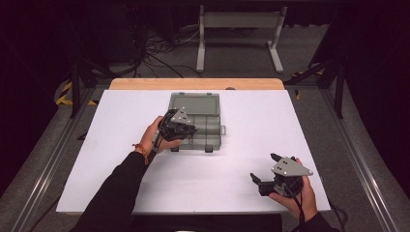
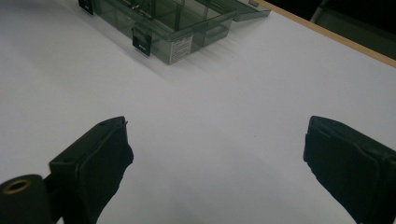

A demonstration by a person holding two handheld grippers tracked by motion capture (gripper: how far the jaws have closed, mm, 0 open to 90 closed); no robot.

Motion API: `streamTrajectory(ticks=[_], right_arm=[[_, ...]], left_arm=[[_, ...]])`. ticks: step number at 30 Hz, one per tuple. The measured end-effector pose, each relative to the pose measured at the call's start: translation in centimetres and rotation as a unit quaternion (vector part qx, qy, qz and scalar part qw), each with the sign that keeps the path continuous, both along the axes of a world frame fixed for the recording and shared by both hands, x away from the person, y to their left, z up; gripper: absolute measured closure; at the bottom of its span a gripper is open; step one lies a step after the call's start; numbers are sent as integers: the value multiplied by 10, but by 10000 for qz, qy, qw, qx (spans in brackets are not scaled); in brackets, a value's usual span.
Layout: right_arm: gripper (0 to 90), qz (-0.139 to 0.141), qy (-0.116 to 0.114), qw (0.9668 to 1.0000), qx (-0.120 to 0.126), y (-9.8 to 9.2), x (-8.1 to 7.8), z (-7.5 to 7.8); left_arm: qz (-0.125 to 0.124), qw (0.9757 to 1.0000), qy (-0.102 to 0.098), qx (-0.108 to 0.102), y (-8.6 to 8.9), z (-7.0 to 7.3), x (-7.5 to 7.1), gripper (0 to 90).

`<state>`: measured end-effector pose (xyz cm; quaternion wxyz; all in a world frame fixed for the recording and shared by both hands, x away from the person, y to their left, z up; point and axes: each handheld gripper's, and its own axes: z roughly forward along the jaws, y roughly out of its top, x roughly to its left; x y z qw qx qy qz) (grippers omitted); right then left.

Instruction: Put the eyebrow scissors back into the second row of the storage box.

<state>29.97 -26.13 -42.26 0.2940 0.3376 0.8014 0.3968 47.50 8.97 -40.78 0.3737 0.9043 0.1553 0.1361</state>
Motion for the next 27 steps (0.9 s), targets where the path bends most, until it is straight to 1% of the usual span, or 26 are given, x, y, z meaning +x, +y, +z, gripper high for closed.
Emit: streamTrajectory(ticks=[2, 9, 13, 15, 17, 18, 19, 20, 21, 24, 27], right_arm=[[78, -3, 6, 10000, 4, 0, 0, 0], [78, 0, -5, 10000, -4, 0, 0, 0], [78, 6, -7, 10000, -9, 0, 0, 0], [78, 17, -19, 10000, -22, 1, 0, 0], [78, 18, -16, 10000, -21, 1, 0, 0], [78, 14, -18, 10000, -24, 1, -1, 0], [78, 15, -16, 10000, -23, 1, 0, 0], [78, 10, -21, 10000, -24, 1, 0, 0], [78, 10, -21, 10000, -24, 1, 0, 0], [78, 10, -25, 10000, -30, 2, -1, 0], [78, 13, -34, 10000, -37, 2, -1, 0]], left_arm=[[-11, 10000, -8, -27, 0, 0, -1, 781], [-39, 9998, -126, -166, 5, 6, -8, 764], [-66, 9992, -281, -260, 11, 13, -15, 743], [-73, 9990, -375, -242, 14, 16, -18, 731], [-67, 9984, -477, -305, 17, 19, -23, 705], [-81, 9981, -532, -309, 19, 20, -25, 699], [-81, 9981, -532, -309, 19, 20, -25, 696], [-78, 9977, -597, -318, 21, 21, -28, 686], [-57, 9974, -648, -317, 22, 22, -30, 686], [-29, 9967, -710, -398, 27, 24, -34, 661], [46, 9959, -816, -381, 32, 25, -39, 628]])
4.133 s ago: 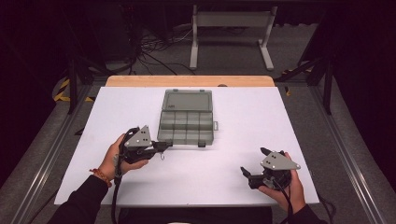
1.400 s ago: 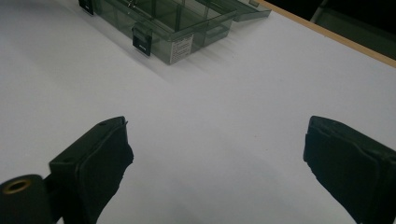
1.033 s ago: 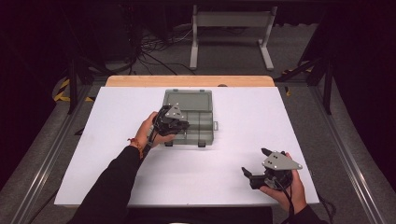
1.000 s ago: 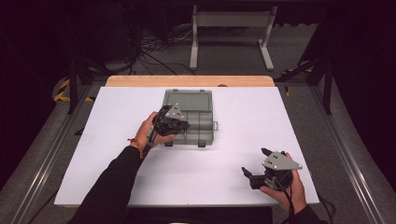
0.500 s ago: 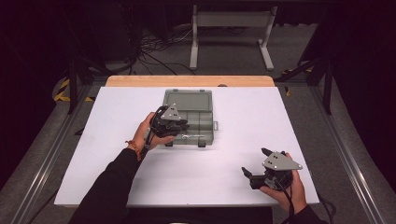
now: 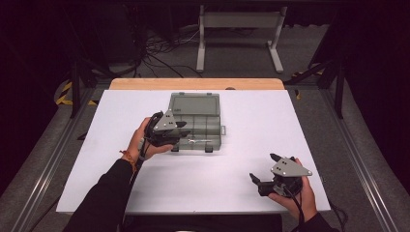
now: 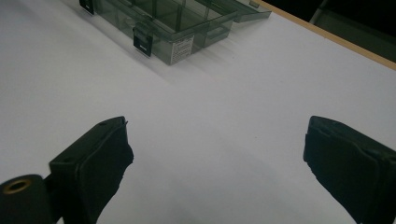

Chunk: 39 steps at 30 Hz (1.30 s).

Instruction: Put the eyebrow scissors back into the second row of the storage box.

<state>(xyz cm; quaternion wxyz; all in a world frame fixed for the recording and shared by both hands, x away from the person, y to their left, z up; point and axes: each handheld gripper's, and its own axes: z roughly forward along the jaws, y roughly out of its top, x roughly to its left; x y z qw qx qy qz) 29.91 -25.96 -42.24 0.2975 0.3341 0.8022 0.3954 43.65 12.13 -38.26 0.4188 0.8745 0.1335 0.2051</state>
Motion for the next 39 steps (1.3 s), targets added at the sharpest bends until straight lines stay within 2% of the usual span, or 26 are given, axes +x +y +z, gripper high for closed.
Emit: streamTrajectory(ticks=[3, 7, 12, 15, 18, 19, 23, 24, 31, 39], right_arm=[[78, -8, 10, 10000, 5, 0, 0, 0], [78, -2, 2, 10000, -8, 0, 0, 0], [78, 0, 5, 10000, -9, 0, 0, 0], [78, 9, 8, 10000, -18, 1, 0, 0], [78, 2, 6, 10000, -25, 1, 0, 0], [78, 1, 3, 10000, -21, 0, 0, 0], [78, 6, 7, 10000, -29, 0, 0, 0], [77, 6, 3, 10000, -28, 0, 0, 0], [76, -13, -17, 10000, -27, 0, 0, 0], [77, -30, -59, 10000, -24, 0, 0, 0]], left_arm=[[73, 9999, -105, -61, 4, 1, -5, 584], [50, 9998, -148, -79, 8, 2, -9, 539], [50, 9999, -135, -86, 11, 0, -15, 496], [159, 9997, -128, -103, 14, -1, -17, 436], [199, 9997, -126, -102, 15, -3, -18, 416], [275, 9995, -150, -103, 16, -3, -19, 358], [302, 9993, -114, -183, 19, -4, -21, 303], [315, 9992, -90, -209, 20, -4, -21, 239], [457, 9986, -67, -272, 23, -5, -24, 125], [479, 9983, -159, -279, 31, -6, -29, 60]])
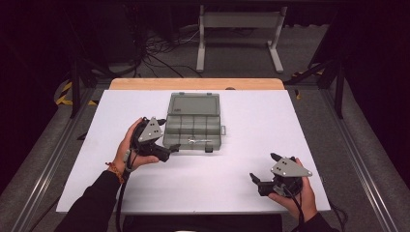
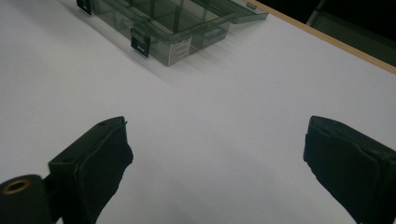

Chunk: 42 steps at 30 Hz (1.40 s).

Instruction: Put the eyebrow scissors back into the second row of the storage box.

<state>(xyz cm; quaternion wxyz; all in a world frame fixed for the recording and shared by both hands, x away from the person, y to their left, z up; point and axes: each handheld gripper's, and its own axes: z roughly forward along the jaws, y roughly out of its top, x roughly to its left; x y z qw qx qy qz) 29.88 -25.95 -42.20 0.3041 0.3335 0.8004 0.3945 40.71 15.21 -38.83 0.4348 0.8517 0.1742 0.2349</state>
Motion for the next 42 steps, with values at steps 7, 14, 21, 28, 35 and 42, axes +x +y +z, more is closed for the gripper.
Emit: streamTrajectory(ticks=[7, 14, 21, 28, 35, 42], right_arm=[[78, -28, -11, 10000, 7, 0, 0, 0], [80, -57, -43, 10000, 8, 0, 0, 1], [81, -59, -46, 10000, 4, 0, 0, 1], [81, -54, -43, 10000, 7, 0, 0, 1], [83, -57, -55, 10000, 24, 0, 0, 1], [84, -67, -53, 10000, 27, -1, 0, 1]], left_arm=[[18, 9999, -101, 9, 6, 1, -6, 53], [38, 9998, -137, 99, 13, -1, -13, 40], [161, 9996, -214, 31, 23, -2, -22, 38], [212, 9994, -274, -3, 35, -4, -32, 33], [231, 9993, -296, -23, 45, -5, -41, 34], [314, 9990, -309, -34, 55, -4, -48, 32]])
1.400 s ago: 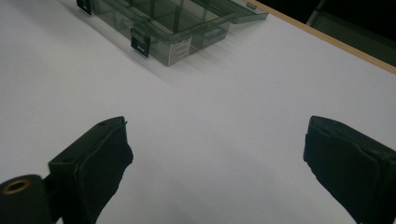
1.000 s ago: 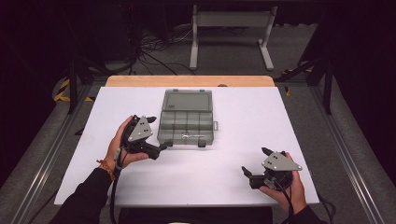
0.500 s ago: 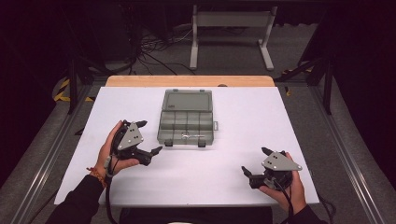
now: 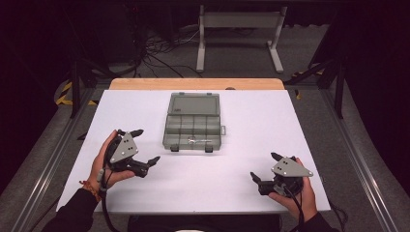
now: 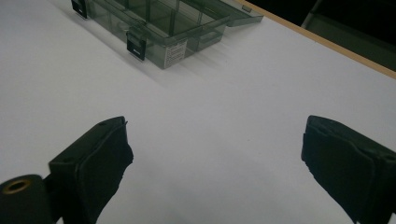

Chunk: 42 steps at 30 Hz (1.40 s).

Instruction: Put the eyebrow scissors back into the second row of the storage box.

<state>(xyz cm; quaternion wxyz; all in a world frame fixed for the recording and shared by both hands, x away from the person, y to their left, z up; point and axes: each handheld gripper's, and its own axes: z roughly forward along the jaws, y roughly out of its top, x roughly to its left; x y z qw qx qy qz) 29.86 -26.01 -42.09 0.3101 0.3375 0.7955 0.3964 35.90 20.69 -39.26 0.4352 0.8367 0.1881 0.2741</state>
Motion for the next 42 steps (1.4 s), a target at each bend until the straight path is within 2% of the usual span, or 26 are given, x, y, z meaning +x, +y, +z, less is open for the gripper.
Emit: streamTrajectory(ticks=[12, 20, 22, 27, 31, 36, 39, 42], right_arm=[[84, -6, 13, 10000, -21, 1, -1, 0], [84, -32, -8, 10000, -18, 0, -1, 0], [84, -37, -11, 10000, -22, 0, -1, 0], [84, -60, -14, 10000, -27, -1, -1, 0], [84, -61, -28, 10000, -34, -1, -2, 0], [84, -94, -24, 10000, -21, -3, -1, 0], [84, -100, -22, 9999, -37, -4, -3, 0], [84, -119, -19, 9999, -45, -5, -4, -1]], left_arm=[[83, 10000, 8, 20, 20, -2, -13, 32], [156, 9998, 73, 22, 34, -7, -21, 32], [195, 9997, 163, -65, 39, -9, -25, 32], [232, 9995, 197, -65, 47, -13, -29, 32], [265, 9989, 306, -227, 51, -18, -33, 32], [298, 9983, 347, -366, 55, -25, -39, 34], [282, 9972, 478, -510, 57, -29, -42, 37], [274, 9967, 553, -524, 57, -33, -44, 37]])
